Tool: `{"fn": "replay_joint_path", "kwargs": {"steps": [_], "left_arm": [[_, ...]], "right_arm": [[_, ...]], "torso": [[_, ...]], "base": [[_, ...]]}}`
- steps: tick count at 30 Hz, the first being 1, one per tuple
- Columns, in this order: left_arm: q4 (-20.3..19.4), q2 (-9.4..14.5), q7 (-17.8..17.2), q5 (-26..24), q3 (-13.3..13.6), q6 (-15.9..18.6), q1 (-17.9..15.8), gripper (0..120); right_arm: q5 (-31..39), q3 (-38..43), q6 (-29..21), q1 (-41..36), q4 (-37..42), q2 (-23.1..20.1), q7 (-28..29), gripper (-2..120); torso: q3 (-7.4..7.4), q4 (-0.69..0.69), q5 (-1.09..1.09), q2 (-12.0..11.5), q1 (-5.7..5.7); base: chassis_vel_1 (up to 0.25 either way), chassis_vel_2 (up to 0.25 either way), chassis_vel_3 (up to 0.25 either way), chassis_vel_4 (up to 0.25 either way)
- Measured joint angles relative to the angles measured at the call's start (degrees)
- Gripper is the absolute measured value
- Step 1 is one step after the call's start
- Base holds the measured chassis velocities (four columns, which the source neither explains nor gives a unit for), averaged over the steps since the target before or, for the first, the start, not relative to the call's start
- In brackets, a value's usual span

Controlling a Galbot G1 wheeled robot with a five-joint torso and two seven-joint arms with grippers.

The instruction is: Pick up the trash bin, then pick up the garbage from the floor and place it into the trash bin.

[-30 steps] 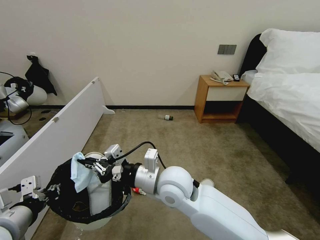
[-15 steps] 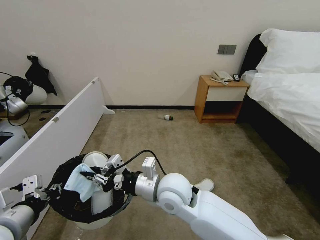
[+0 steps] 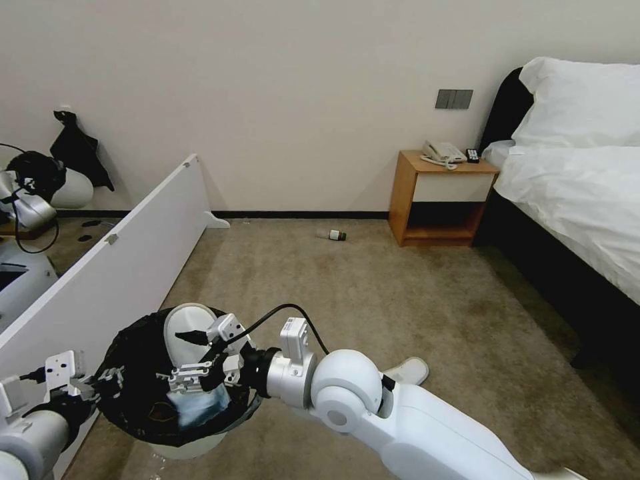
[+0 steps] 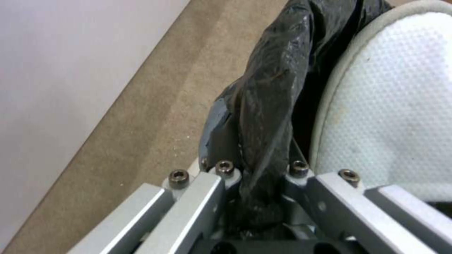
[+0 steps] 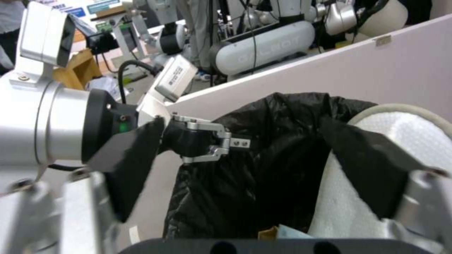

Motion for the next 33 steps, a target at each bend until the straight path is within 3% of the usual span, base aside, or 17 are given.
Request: {"fn": "replay_joint_path", "kwargs": {"steps": [2,4,14,20,22,27,28,30,31,33], "left_arm": [[0.0,-0.1,0.0,0.0,0.1,0.0,0.0,4],[-0.1,-0.1,0.0,0.1,0.1,0.0,0.0,4],[-0.1,-0.4,0.0,0.2,0.1,0.0,0.0,4],[0.2,-0.7,0.0,0.5,0.8,0.0,-0.6,4],[0.4,-0.8,0.0,0.6,1.0,0.0,-0.7,4],[0.5,-1.3,0.5,0.8,0.7,0.0,-0.6,4],[0.5,-1.3,0.5,0.8,0.7,0.0,-0.6,4],[1.4,-1.0,0.9,1.3,1.1,0.0,-1.3,4],[1.4,-1.0,0.9,1.3,1.1,0.0,-1.3,4],[2.5,-1.1,1.4,2.3,2.2,0.0,-2.4,4]], "right_arm": [[0.0,0.0,0.0,0.0,0.4,-0.1,0.0,98],[0.0,0.0,0.0,0.0,0.5,-0.1,0.1,99],[0.0,0.7,0.1,-0.1,1.7,0.2,0.4,100],[-0.2,7.8,1.8,-0.4,3.9,-0.6,2.2,100],[0.0,10.9,2.2,-0.8,4.6,-2.4,2.9,100],[1.2,25.1,2.6,-6.2,8.1,-12.8,6.6,100],[1.2,25.1,2.6,-6.2,8.1,-12.8,6.6,100],[0.6,34.4,2.7,-14.1,10.0,-16.3,8.8,100],[0.6,34.4,2.7,-14.1,10.0,-16.3,8.8,100],[-3.1,45.6,3.1,-25.0,11.3,-17.8,9.7,100]], "torso": [[0.00,0.00,0.00,0.0,0.00],[0.00,0.00,0.00,0.0,0.00],[0.00,0.00,0.00,0.0,0.00],[0.00,0.03,0.01,0.0,0.00],[0.00,0.03,0.01,0.0,0.00],[0.00,-0.01,0.03,0.0,0.00],[0.00,-0.01,0.03,0.0,0.00],[0.00,0.02,0.03,0.0,0.00],[0.00,0.02,0.03,0.0,0.00],[0.00,-0.02,0.04,0.0,0.00]], "base": [[0.000,0.000,0.000,0.000],[0.000,0.000,0.000,0.000],[0.000,0.000,0.000,0.000],[0.000,0.000,0.000,0.000],[0.000,0.000,0.000,0.000],[0.000,0.000,0.000,0.000],[0.000,0.000,0.000,0.000],[0.000,0.000,0.000,0.000],[0.000,0.000,0.000,0.000],[0.000,0.000,0.000,0.000]]}}
